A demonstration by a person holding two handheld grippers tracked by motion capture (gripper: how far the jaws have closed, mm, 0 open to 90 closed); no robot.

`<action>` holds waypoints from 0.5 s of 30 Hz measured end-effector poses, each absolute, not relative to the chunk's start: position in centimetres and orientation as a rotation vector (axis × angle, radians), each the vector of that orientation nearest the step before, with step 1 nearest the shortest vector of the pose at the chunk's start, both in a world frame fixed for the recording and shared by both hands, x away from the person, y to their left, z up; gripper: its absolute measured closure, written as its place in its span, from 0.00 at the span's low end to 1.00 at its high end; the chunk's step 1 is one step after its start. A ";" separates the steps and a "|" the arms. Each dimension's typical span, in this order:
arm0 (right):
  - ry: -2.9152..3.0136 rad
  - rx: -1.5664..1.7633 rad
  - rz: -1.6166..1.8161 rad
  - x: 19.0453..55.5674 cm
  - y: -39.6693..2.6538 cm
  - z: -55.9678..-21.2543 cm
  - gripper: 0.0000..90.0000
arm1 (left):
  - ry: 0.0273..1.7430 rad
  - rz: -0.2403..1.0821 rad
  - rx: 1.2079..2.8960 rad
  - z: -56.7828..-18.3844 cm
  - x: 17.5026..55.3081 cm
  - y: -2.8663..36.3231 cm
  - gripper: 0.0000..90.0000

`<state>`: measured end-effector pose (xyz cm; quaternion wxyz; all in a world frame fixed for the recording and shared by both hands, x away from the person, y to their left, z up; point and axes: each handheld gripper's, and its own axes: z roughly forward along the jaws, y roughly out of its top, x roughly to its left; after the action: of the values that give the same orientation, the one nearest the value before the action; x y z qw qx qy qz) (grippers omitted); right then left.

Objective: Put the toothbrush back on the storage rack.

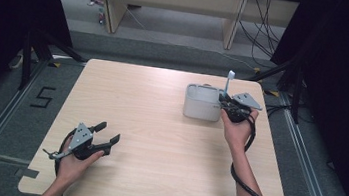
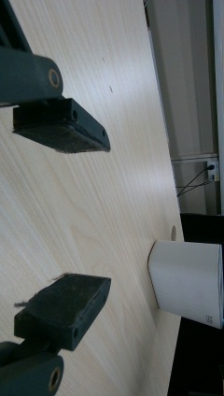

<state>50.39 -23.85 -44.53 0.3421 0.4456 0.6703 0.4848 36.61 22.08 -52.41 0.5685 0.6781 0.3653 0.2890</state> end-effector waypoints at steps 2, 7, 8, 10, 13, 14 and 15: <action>1.754 1.151 1.264 50.5 -23.9 -44.6 0.87 | 0.856 0.677 1.595 -52.4 36.6 22.1 0.31; 1.756 1.138 1.248 50.5 -24.1 -44.7 0.87 | 0.857 0.676 1.594 -52.4 36.6 22.1 0.31; 1.749 1.163 1.261 50.4 -24.0 -44.8 0.87 | 0.857 0.675 1.593 -52.4 36.6 22.1 0.31; 1.752 1.173 1.255 50.4 -24.0 -44.9 0.86 | 0.859 0.676 1.596 -52.4 36.6 22.1 0.31; 1.775 1.135 1.232 50.4 -24.1 -44.9 0.75 | 0.866 0.676 1.606 -52.3 36.5 22.1 0.31; 1.775 1.135 1.232 50.4 -24.1 -44.9 0.75 | 0.866 0.676 1.606 -52.3 36.5 22.1 0.31; 1.748 1.177 1.221 50.1 -23.9 -44.7 0.64 | 0.865 0.675 1.604 -52.3 36.5 22.1 0.31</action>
<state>50.13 -23.87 -44.72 0.3458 0.4536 0.6734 0.4704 36.48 22.13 -52.34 0.5638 0.6816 0.3677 0.2868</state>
